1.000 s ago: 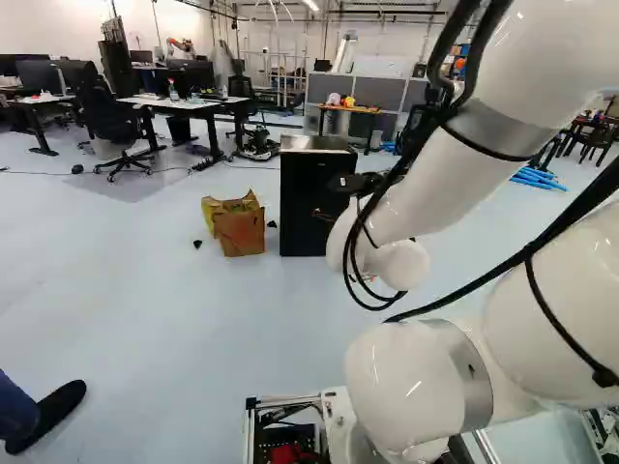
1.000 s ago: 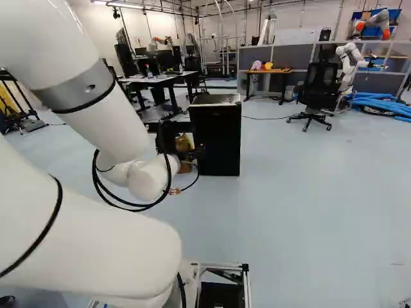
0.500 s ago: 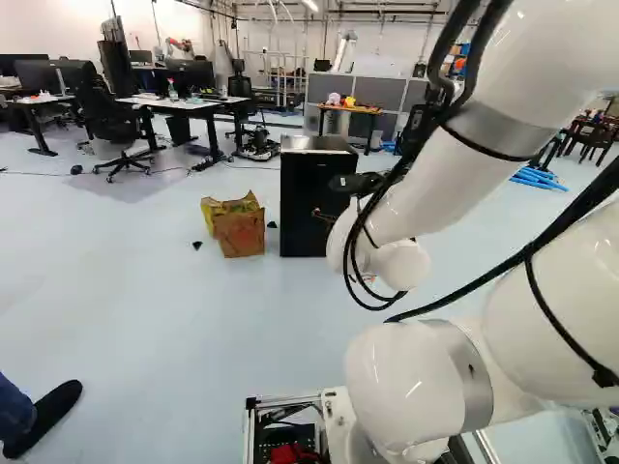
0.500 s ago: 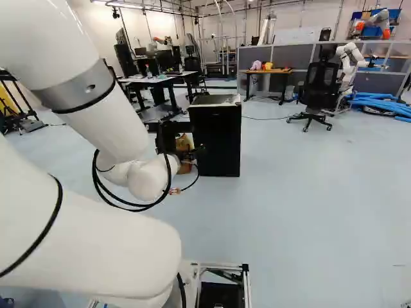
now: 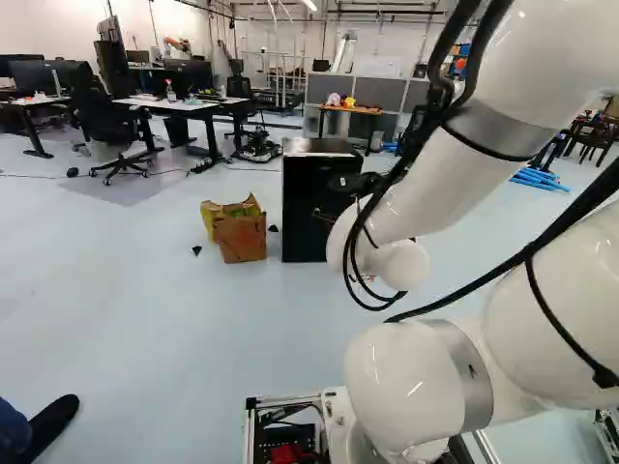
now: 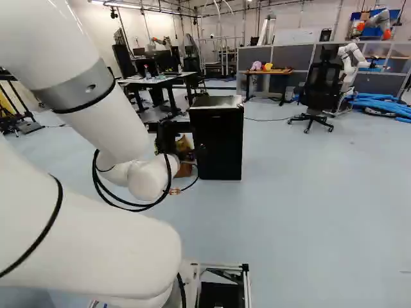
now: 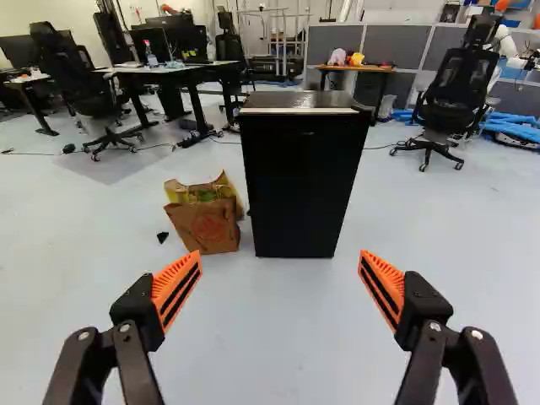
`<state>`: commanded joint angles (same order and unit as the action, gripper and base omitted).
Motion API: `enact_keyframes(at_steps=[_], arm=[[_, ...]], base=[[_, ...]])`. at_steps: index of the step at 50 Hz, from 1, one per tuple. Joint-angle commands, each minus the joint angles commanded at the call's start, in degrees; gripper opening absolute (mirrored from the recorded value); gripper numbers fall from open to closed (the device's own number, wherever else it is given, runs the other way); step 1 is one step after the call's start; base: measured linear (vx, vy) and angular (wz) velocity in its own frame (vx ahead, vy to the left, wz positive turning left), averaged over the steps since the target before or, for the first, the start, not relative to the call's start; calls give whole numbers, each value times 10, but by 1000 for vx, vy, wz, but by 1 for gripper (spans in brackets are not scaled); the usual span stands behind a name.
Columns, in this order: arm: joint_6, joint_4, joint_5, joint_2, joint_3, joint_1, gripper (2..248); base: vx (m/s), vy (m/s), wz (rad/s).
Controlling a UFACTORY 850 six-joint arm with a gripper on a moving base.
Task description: Grab a drink from the fridge
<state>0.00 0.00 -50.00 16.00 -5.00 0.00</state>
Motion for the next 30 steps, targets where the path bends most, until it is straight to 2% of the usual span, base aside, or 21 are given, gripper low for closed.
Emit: enact_keyframes(at_steps=[30], arm=[[0, 0, 0, 0, 0, 0, 247]], base=[[191, 79, -26]])
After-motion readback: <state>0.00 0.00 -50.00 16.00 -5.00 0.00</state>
